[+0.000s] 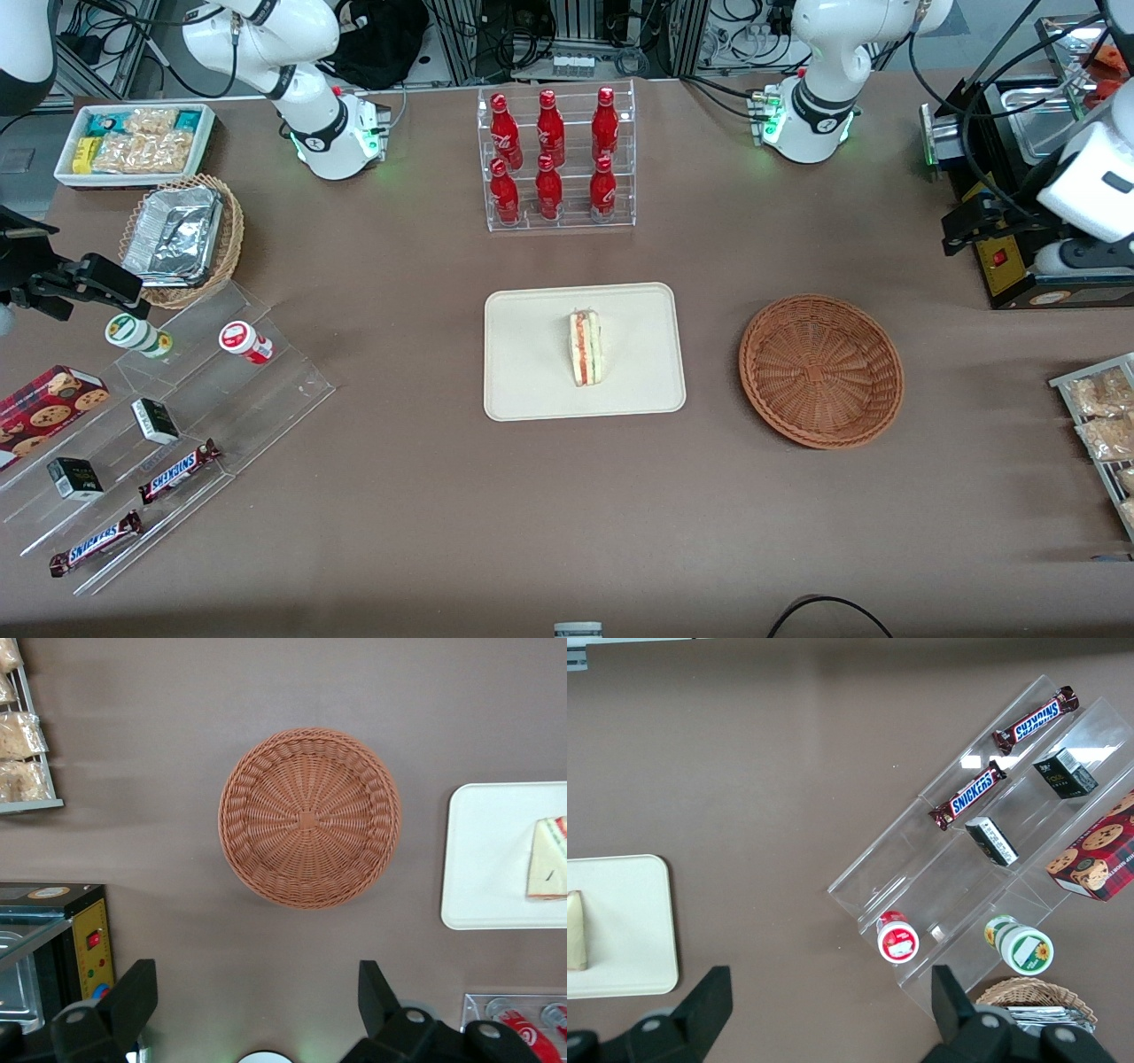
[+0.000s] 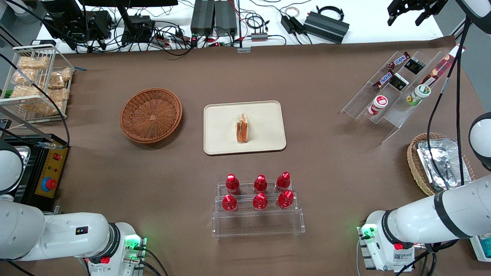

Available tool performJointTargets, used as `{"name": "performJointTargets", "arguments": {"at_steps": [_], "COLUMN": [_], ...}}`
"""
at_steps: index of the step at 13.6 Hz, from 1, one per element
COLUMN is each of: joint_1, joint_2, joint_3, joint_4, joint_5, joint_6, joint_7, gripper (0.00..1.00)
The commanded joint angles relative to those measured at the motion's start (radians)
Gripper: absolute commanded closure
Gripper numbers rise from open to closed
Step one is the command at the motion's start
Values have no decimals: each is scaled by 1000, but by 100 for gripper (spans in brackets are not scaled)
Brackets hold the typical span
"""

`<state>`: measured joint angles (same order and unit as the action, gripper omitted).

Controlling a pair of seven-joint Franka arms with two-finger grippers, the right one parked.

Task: Place sandwich from basket to tray

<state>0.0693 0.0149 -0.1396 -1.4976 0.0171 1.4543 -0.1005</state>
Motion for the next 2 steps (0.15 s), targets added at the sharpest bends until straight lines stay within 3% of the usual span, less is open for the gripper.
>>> {"name": "performJointTargets", "arguments": {"at_steps": [1,2], "joint_1": [-9,-11], "joint_2": [-7,-6], "joint_3": [32,32], "joint_4": [17,17], "joint_5": [-25,-22], "joint_6": [-26,-26], "joint_7": [-8,-21], "gripper": [0,0]}}
